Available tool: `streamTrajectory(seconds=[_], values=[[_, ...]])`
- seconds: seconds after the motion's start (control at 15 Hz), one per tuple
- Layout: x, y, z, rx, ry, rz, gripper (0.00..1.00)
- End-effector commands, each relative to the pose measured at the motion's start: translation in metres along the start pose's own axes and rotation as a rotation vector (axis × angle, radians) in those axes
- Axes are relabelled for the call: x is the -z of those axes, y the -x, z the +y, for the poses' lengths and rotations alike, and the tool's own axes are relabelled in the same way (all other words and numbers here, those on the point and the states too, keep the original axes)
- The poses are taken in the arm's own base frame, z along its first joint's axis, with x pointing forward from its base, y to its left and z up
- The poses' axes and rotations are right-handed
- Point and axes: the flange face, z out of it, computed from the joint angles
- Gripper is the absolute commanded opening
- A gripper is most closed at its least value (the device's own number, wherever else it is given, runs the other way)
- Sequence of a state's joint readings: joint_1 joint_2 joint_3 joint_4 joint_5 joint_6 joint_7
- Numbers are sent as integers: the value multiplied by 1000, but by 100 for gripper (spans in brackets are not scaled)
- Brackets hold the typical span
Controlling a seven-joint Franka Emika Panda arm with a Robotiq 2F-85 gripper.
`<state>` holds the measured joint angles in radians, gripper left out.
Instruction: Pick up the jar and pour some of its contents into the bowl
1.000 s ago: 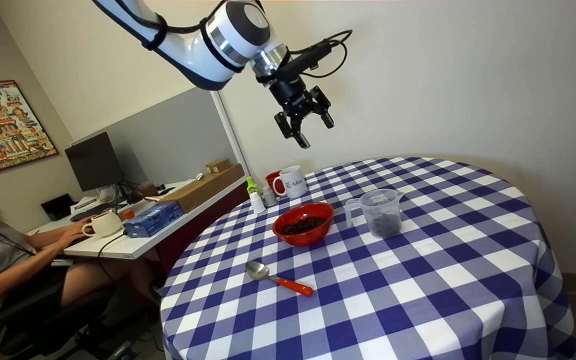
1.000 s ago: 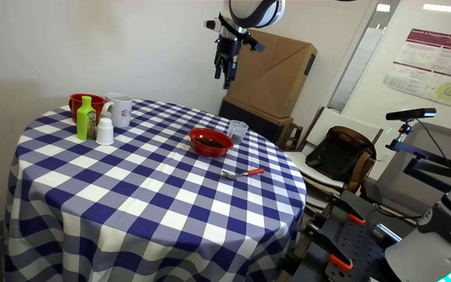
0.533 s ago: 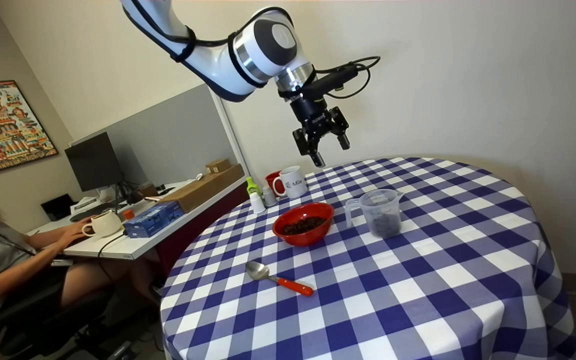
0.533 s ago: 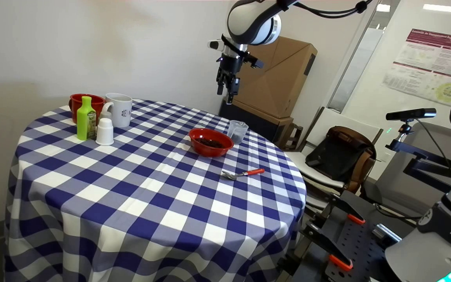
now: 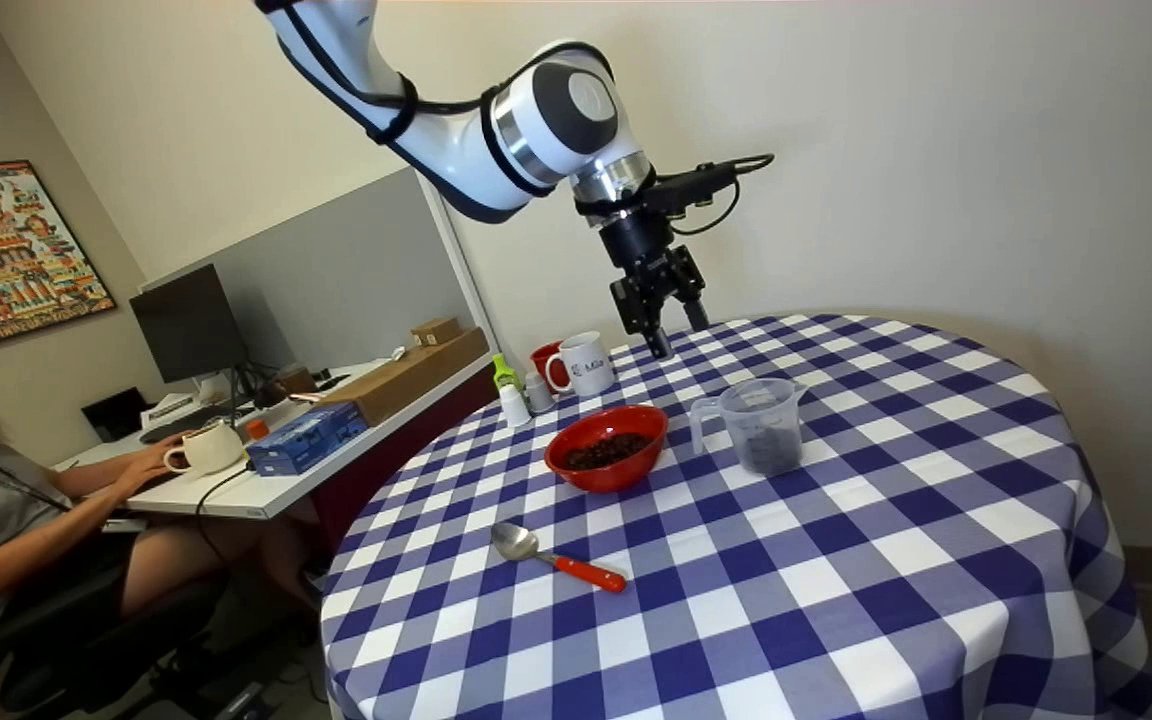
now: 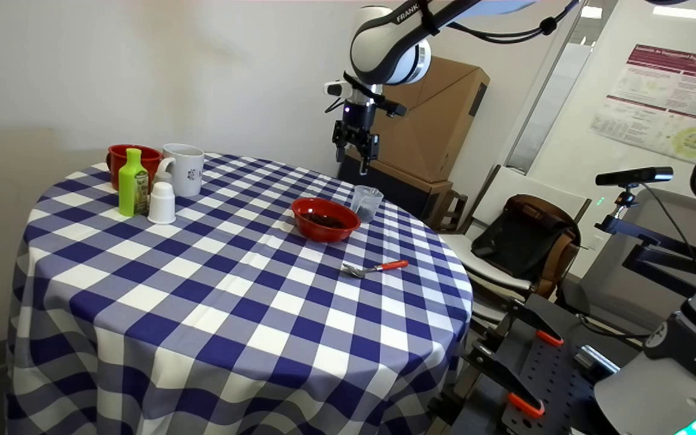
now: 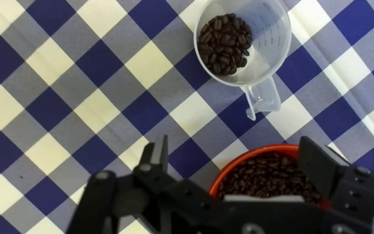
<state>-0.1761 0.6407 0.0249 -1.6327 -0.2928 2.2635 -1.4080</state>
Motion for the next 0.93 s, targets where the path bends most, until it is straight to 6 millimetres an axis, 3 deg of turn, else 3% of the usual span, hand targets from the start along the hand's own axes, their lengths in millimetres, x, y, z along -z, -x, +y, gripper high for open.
streamTrajectory(seconds=[0.0, 0.27, 0.53, 0.87], values=[[-2, 1, 0, 27, -8, 0, 100], [-4, 2, 3, 48, -17, -2, 100], [-12, -1, -3, 165, -29, 10, 100], [-18, 10, -3, 316, -51, 34, 100]])
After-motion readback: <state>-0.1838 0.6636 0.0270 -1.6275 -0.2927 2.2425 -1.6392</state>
